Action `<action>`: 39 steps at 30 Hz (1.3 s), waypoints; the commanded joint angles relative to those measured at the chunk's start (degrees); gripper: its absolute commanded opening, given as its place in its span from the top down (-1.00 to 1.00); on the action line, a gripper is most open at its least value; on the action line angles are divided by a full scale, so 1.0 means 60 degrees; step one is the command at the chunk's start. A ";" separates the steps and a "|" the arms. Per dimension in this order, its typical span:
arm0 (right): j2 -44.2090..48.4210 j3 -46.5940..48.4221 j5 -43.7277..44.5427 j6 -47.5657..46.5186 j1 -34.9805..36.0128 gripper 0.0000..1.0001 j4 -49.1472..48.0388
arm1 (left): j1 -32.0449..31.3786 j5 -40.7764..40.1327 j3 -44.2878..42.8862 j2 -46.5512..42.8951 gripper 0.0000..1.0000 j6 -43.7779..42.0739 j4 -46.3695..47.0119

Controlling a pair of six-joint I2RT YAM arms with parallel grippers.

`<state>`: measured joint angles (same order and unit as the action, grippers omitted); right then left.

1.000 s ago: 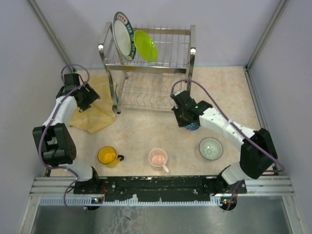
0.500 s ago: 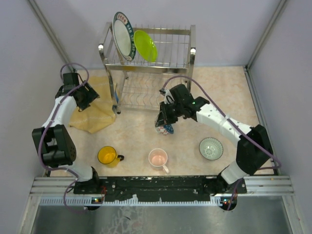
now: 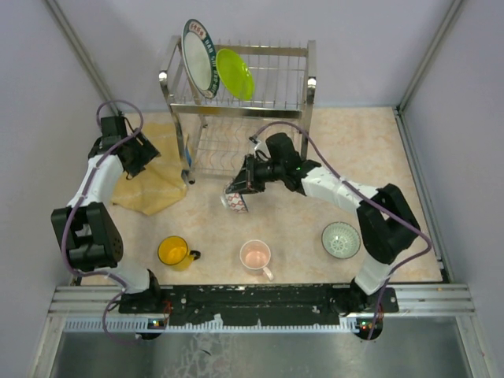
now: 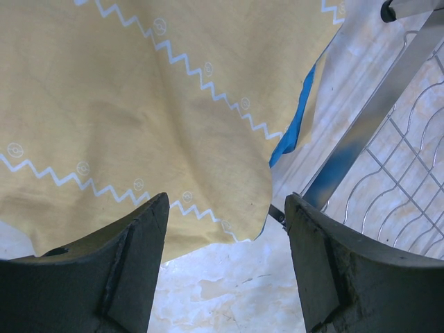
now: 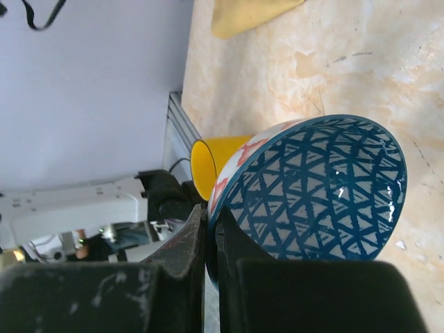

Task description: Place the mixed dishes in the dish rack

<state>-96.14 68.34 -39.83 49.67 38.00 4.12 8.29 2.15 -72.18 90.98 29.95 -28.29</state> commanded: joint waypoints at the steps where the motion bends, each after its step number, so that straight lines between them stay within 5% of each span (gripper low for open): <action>1: -0.0537 0.0054 -0.0438 0.1857 -0.0141 1.00 -0.2737 | 0.0065 0.0114 -0.0271 -0.0273 -0.48 -0.0069 0.0180; 14: -0.2673 0.1330 0.0120 0.4056 -0.0559 1.00 -0.6559 | 0.0068 0.0227 -0.0101 -0.0161 -0.47 -0.0083 0.0262; 39: -0.6232 0.6014 0.1529 0.3832 -0.1014 1.00 -0.7536 | 0.0179 0.0485 0.0206 0.0261 -0.48 -0.0121 0.0578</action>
<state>-131.55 97.49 -34.54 74.11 32.42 -33.89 8.99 3.70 -71.72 91.59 29.69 -26.83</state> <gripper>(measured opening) 0.036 0.738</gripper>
